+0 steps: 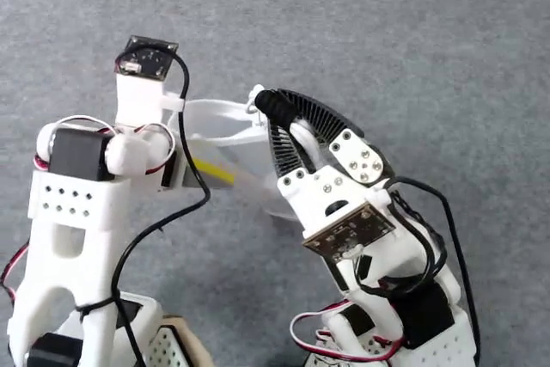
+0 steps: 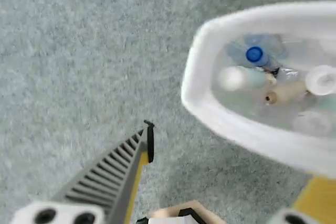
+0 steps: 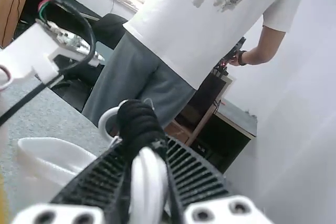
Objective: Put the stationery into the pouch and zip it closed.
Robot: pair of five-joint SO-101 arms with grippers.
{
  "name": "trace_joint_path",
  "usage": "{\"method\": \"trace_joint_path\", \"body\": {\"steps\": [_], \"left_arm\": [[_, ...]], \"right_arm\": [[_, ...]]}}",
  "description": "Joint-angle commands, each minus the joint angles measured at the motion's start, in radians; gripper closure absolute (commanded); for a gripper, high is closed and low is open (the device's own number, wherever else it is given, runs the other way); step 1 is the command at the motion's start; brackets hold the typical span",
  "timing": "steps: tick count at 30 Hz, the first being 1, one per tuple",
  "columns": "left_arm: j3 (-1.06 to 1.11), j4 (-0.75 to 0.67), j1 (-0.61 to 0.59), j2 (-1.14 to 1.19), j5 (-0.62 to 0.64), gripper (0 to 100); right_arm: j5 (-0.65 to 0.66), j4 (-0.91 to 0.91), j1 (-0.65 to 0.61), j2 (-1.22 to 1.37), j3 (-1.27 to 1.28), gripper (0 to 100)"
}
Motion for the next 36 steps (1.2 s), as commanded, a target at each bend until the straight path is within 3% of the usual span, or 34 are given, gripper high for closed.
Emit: {"method": "trace_joint_path", "body": {"steps": [1, 4, 8, 12, 22, 27, 36], "left_arm": [[-0.068, -0.017, 0.004, -0.009, -0.005, 53], [-0.067, -0.069, 0.004, -0.006, 0.005, 54], [-0.067, -0.153, 0.004, -0.003, 0.129, 54], [-0.058, -0.219, 0.004, 0.0, 0.21, 54], [-0.021, -0.247, 0.004, 0.109, 0.216, 54], [-0.024, -0.206, 0.008, 0.094, 0.215, 53], [-0.024, -0.115, 0.013, -0.015, 0.155, 53]], "right_arm": [[0.0, -0.018, 0.006, -0.016, -0.025, 98.6], [-0.026, 0.086, -0.038, -0.016, -0.099, 98.6], [-0.107, 0.212, -0.129, -0.016, -0.249, 98.6], [-0.169, 0.242, -0.141, -0.016, -0.364, 98.6], [-0.173, 0.308, -0.137, -0.016, -0.323, 98.6], [-0.098, 0.29, -0.135, -0.016, -0.205, 98.6], [-0.077, 0.034, -0.015, -0.008, 0.018, 98.6]]}}
